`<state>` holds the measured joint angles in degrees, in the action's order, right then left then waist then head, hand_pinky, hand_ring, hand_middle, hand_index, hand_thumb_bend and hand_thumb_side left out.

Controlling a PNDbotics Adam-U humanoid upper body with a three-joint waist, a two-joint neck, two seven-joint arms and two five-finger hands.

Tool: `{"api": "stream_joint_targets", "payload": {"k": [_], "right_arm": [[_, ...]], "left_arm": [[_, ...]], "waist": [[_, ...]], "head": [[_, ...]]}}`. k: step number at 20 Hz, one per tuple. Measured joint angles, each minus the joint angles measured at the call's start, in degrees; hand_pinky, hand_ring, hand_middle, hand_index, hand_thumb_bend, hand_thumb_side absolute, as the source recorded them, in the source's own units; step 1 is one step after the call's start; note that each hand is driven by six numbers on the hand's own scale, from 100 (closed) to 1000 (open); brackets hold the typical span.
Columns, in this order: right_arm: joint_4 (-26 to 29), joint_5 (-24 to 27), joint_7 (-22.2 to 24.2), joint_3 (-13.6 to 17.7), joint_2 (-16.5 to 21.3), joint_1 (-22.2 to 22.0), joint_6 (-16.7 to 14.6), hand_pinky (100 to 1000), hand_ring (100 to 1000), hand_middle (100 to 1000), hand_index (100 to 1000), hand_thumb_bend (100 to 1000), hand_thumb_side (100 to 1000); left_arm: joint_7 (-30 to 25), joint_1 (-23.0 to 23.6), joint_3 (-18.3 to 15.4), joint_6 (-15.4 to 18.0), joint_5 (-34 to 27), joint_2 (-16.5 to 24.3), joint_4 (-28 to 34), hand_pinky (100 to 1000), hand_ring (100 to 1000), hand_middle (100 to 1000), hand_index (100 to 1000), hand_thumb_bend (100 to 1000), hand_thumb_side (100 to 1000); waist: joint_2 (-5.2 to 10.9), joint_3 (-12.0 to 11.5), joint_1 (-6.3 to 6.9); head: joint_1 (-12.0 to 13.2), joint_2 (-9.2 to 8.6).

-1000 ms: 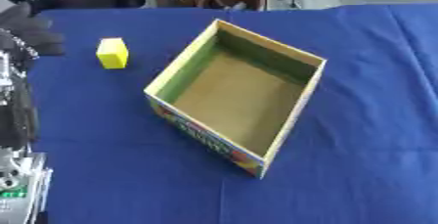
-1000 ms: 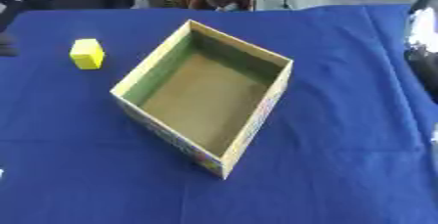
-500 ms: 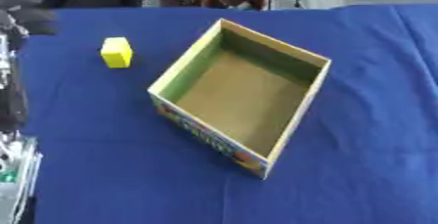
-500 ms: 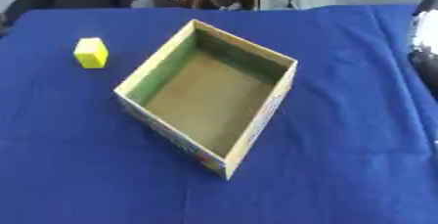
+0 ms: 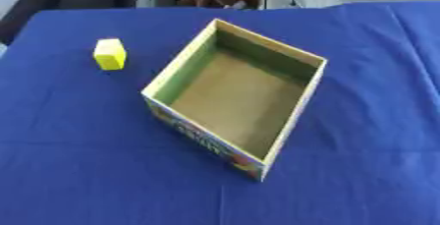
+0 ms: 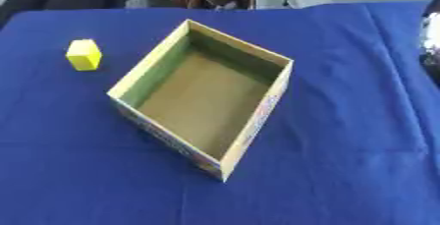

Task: Pick up objects on the table and place them in the box.

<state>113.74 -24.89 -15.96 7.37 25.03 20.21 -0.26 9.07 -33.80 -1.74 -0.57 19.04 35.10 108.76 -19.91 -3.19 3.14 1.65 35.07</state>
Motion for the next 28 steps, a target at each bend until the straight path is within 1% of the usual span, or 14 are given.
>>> {"api": "stream_joint_targets", "payload": {"k": [3,5,8,10,13,14,15,17,18,19,22,23,27,28], "right_arm": [[0.0,0.13,0.01,-0.02,0.54,-0.03,-0.15,692,723,692,784,100,636],[0.0,0.2,0.06,-0.03,0.65,-0.04,-0.22,692,723,692,784,100,636],[0.0,0.23,0.07,-0.05,1.14,-0.06,-0.29,692,723,691,784,100,639],[0.0,0.23,0.09,-0.06,1.6,-0.13,-0.32,692,723,691,784,100,640],[0.0,0.23,0.13,-0.18,1.95,-0.1,-0.39,692,723,691,784,100,640],[0.0,0.24,0.13,-0.21,1.95,-0.1,-0.39,692,722,691,782,100,640],[0.0,0.24,0.11,-0.28,1.96,-0.09,-0.41,691,722,690,782,100,640],[0.0,0.25,0.07,-0.31,1.96,-0.08,-0.46,691,722,690,782,100,639],[0.0,0.25,0.06,-0.31,1.97,-0.08,-0.46,691,722,690,782,100,639],[0.0,0.25,0.06,-0.31,1.97,-0.08,-0.47,692,722,690,782,100,639],[0.0,0.25,0.06,-0.33,1.98,-0.07,-0.47,692,722,689,781,100,638],[0.0,0.25,0.07,-0.33,1.99,-0.06,-0.47,692,722,689,781,100,638],[0.0,0.25,0.11,-0.37,2.0,-0.01,-0.48,692,722,687,780,100,633],[0.0,0.25,0.12,-0.38,2.0,-0.01,-0.48,692,721,686,780,100,628]], "left_arm": [[-3.98,-3.07,0.99,-0.5,3.33,3.95,-4.42,692,752,775,906,100,882],[-6.13,-4.11,1.41,-0.09,4.72,5.4,-6.96,692,752,775,906,100,882],[-7.99,-4.25,2.06,0.15,5.91,6.71,-9.5,766,814,839,966,100,875],[-9.39,-4.33,3.91,-0.7,7.21,8.35,-11.68,784,827,853,977,100,877],[-11.82,-6.35,7.43,-2.46,9.56,11.66,-15.58,793,836,864,985,100,895],[-12.65,-7.07,8.37,-2.76,10.38,12.34,-16.94,821,859,887,1000,100,962],[-13.49,-7.76,9.19,-2.96,11.22,12.81,-18.3,827,863,890,1000,100,977],[-15.14,-9.57,10.56,-3.1,12.87,13.04,-20.99,841,874,898,1000,230,1000],[-15.96,-10.38,11.1,-3.04,13.71,13.04,-22.29,843,875,899,1000,267,1000],[-16.77,-11.19,11.51,-2.86,14.51,13.04,-23.63,850,881,904,1000,401,1000],[-19.33,-13.81,12.27,-1.93,17.07,12.85,-27.78,865,892,917,1000,525,1000],[-20.2,-14.57,12.48,-1.59,17.93,12.66,-29.18,866,894,920,1000,536,1000],[-23.71,-17.45,12.53,0.1,21.45,11.65,-34.89,879,905,949,1000,681,1000],[-24.58,-17.94,12.51,0.66,22.36,11.33,-36.3,881,909,959,1000,741,1000]], "waist": [[-0.3,0.62,0.43],[-0.33,0.72,0.53],[-0.76,1.24,0.91],[-1.26,2.36,1.51],[-1.31,3.18,1.26],[-1.34,3.41,1.18],[-1.44,3.78,1.26],[-1.83,4.73,1.5],[-2.0,4.99,1.57],[-2.1,5.12,1.64],[-2.55,5.58,1.86],[-2.71,5.67,1.94],[-3.28,6.04,2.08],[-3.46,6.05,2.1]], "head": [[0.01,-0.01],[0.01,-0.01],[-0.08,-0.01],[-0.01,0.02],[0.64,0.16],[0.87,0.28],[1.3,0.63],[2.28,1.1],[2.75,1.11],[3.13,1.11],[4.06,0.87],[4.31,0.53],[4.88,-0.55],[4.96,-0.9]]}}
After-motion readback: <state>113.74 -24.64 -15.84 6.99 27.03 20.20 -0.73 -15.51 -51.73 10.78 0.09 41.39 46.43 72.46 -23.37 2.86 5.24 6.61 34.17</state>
